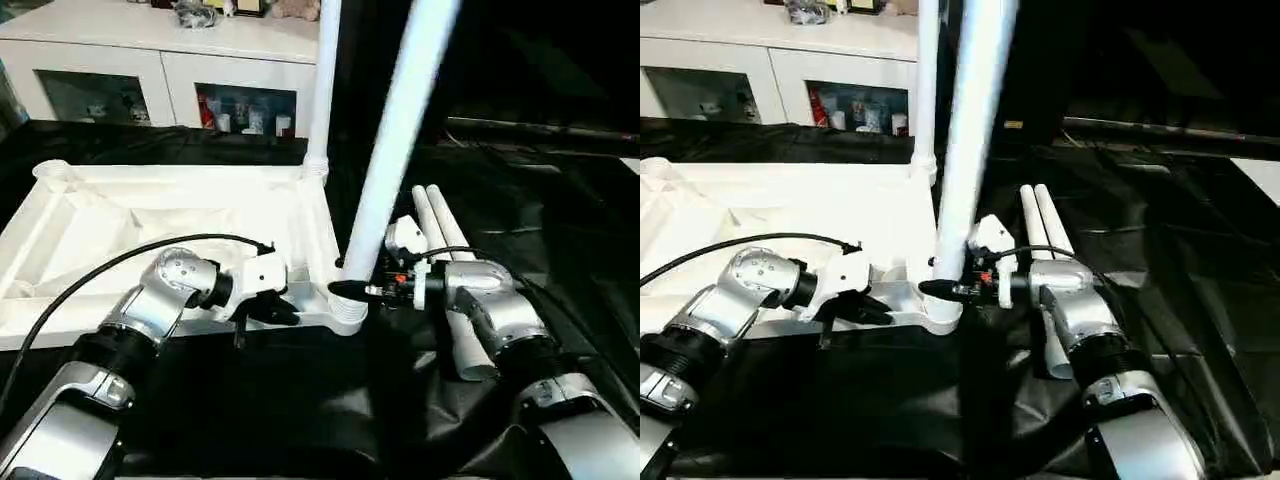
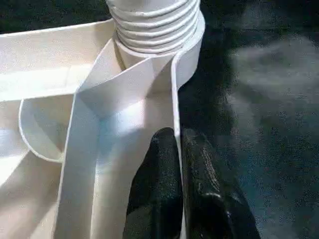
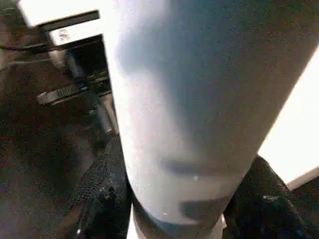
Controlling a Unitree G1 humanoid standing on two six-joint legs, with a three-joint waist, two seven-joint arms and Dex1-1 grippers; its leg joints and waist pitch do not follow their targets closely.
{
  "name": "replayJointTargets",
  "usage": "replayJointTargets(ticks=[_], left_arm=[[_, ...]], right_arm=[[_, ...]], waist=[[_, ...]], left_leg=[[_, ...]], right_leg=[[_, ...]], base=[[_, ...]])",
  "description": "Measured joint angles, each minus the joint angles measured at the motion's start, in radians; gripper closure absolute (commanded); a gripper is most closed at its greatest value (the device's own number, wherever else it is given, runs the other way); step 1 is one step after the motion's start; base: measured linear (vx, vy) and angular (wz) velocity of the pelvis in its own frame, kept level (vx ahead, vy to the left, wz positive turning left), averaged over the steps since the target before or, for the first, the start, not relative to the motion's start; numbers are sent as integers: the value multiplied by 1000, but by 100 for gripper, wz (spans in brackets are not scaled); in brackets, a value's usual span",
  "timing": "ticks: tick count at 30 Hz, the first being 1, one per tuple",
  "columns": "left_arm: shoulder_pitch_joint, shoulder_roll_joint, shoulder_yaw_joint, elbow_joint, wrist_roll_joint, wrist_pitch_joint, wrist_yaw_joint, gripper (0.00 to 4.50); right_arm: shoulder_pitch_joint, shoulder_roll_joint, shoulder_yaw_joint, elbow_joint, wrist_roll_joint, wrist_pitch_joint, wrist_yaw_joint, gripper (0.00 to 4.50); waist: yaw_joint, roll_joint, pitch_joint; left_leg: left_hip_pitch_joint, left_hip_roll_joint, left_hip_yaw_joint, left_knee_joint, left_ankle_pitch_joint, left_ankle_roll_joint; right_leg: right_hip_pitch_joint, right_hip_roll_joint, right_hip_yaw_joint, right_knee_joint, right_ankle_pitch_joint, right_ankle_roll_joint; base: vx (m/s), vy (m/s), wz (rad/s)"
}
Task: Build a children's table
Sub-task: Insert table leg to table base
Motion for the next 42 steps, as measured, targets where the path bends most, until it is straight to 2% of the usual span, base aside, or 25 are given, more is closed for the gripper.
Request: replayJointTargets(ticks=[3, 7, 12, 16, 17, 20, 28, 30, 33, 38, 39, 40, 42], left_arm=[[-31, -40, 9, 50, 18, 44, 95, 450], [-66, -117, 28, 109, 37, 107, 240, 450], [-104, -224, 58, 166, 38, 217, 409, 450], [-104, -272, 60, 143, 47, 294, 481, 450], [-100, -280, 60, 128, 52, 315, 490, 450], [-85, -293, 60, 90, 60, 355, 509, 450], [-70, -296, 60, 60, 60, 375, 535, 450], [-67, -290, 61, 49, 60, 384, 536, 450], [-67, -285, 69, 47, 60, 388, 536, 450], [-67, -280, 71, 38, 59, 387, 536, 450], [-67, -279, 71, 36, 58, 386, 536, 450], [-67, -278, 71, 35, 58, 386, 536, 450], [-67, -276, 71, 28, 57, 385, 535, 450]], right_arm=[[-13, 35, -21, 42, -11, -13, -155, 262], [-35, 87, -62, 97, -17, -14, -390, 262], [-80, 170, -132, 180, -20, -15, -701, 262], [-112, 204, -152, 229, -21, -15, -831, 262], [-115, 210, -152, 234, -25, -15, -850, 262], [-122, 218, -156, 247, -28, -15, -878, 262], [-150, 245, -172, 279, -45, -14, -928, 262], [-158, 247, -172, 289, -47, -15, -928, 262], [-164, 247, -170, 291, -58, -15, -927, 262], [-180, 242, -171, 301, -70, -20, -903, 262], [-183, 241, -171, 304, -71, -21, -899, 227], [-186, 238, -172, 307, -72, -27, -890, 227], [-192, 230, -172, 311, -76, -36, -866, 188]], waist=[[-1, 1, 0], [-3, 9, 1], [-19, 13, 1], [-27, 20, 1], [-28, 21, 1], [-32, 21, 1], [-48, 21, 1], [-50, 21, 1], [-52, 24, 3], [-58, 32, 9], [-59, 33, 10], [-59, 33, 10], [-58, 33, 11]], left_leg=[[1, 0, 0, 0, 0, 0], [-1, -1, -1, -1, 0, 0], [-1, -3, -2, 0, -1, 2], [0, -3, -5, 0, -3, 6], [1, -2, -9, -1, -4, 8], [0, -3, -12, 0, -6, 11], [-1, -5, -14, -4, -6, 12], [-2, -6, -16, -6, -6, 12], [-2, -6, -18, -7, -6, 12], [-2, -6, -23, -16, -7, 12], [-2, -6, -23, -17, -7, 12], [-2, -6, -23, -18, -7, 12], [-4, -6, -23, -21, -7, 12]], right_leg=[[1, 0, 0, -5, -1, 1], [3, 0, -4, -22, -1, 2], [6, -2, -7, -41, -1, 2], [12, -5, -18, -61, -1, 2], [17, -5, -24, -69, -1, 2], [21, -5, -26, -73, -2, 3], [22, -6, -30, -84, -2, 3], [22, -8, -36, -88, -2, 4], [23, -21, -59, -89, -6, 10], [29, -21, -71, -102, -9, 14], [29, -22, -71, -102, -9, 14], [28, -22, -72, -102, -9, 14], [25, -22, -72, -102, -9, 14]], base=[[0, 0, 0], [0, 0, 0], [0, 0, 0], [0, 0, 0], [0, 0, 0], [0, 0, 0], [0, 0, 0], [0, 0, 0], [0, 0, 0], [0, 0, 0], [0, 0, 0], [0, 0, 0], [0, 0, 0]])
